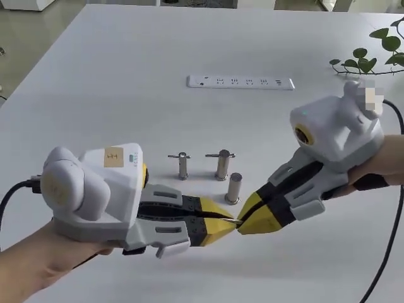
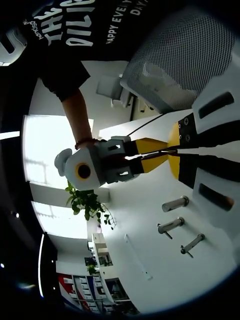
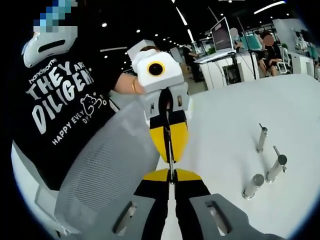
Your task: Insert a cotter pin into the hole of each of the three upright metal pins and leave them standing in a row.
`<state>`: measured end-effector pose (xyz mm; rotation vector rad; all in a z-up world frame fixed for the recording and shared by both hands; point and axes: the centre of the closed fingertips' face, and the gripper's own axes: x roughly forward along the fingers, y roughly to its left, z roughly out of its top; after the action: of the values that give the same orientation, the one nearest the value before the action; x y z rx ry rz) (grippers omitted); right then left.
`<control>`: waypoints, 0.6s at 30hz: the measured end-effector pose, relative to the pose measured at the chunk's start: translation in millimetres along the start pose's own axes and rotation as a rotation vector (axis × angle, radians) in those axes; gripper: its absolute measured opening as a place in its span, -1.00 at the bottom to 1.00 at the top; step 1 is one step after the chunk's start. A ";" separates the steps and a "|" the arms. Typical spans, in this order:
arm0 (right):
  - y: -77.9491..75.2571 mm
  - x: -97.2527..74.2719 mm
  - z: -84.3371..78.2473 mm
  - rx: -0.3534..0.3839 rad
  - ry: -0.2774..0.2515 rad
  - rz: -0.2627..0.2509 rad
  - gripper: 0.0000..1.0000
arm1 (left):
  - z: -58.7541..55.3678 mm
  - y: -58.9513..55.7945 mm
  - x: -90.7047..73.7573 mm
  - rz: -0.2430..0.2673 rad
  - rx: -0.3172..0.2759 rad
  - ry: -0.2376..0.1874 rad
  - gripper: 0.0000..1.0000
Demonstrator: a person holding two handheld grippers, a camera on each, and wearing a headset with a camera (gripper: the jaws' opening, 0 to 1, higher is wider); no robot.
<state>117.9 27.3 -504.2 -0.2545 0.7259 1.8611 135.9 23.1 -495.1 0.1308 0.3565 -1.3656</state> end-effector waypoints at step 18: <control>-32.9 -14.1 -10.4 -0.099 0.140 -0.202 -1.00 | -9.4 24.2 1.8 0.150 0.001 0.014 -0.70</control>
<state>151.6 18.3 -517.4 -0.5081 0.6773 1.7003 158.1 29.2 -507.2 0.1654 0.3511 -1.2172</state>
